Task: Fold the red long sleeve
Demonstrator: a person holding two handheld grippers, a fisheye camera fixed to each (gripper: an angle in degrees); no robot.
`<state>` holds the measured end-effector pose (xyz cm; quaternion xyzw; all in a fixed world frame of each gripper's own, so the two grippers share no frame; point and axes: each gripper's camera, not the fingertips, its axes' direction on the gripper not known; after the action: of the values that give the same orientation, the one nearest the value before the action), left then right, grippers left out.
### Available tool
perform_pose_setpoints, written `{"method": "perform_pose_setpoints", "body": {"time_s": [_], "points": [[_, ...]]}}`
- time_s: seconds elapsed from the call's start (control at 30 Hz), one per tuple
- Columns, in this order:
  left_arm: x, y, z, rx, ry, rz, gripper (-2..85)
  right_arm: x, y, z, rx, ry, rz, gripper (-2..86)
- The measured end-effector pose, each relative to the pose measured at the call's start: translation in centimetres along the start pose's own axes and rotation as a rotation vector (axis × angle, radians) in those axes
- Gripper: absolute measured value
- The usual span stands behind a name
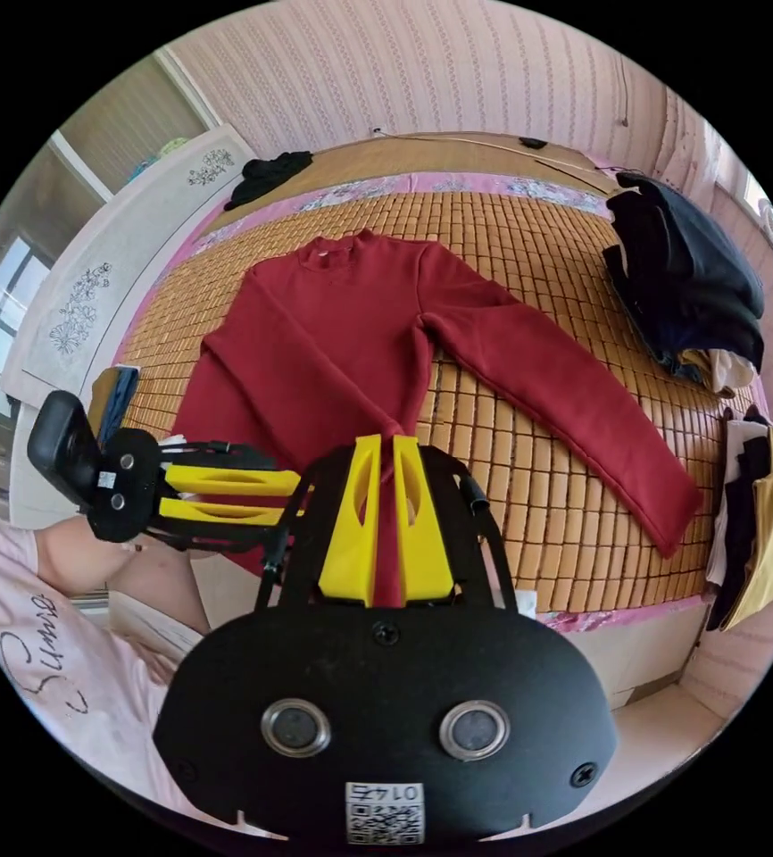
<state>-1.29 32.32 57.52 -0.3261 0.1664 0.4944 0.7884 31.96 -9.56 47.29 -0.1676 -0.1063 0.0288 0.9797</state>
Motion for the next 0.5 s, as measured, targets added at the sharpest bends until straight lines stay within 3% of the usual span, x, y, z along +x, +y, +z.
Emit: {"method": "perform_pose_setpoints", "body": {"time_s": [0.13,0.3,0.37,0.5], "points": [[-2.3,3.1,-2.2,-0.009,0.102,-0.133,6.6,2.7,3.3,3.6,-0.180,-0.017,0.074,3.6],[-7.3,7.8,-6.9,-0.012,-0.246,-0.275,6.3,3.7,-0.9,4.2,-0.153,-0.021,0.005,6.7],[-10.0,9.3,-8.5,-0.071,-0.441,-0.340,6.2,1.3,-6.7,4.9,-0.074,-0.080,-0.142,7.2],[-13.6,9.9,-9.0,-0.119,-0.602,-0.376,6.2,-5.8,-16.5,7.8,0.005,-0.180,-0.396,8.5]]}}
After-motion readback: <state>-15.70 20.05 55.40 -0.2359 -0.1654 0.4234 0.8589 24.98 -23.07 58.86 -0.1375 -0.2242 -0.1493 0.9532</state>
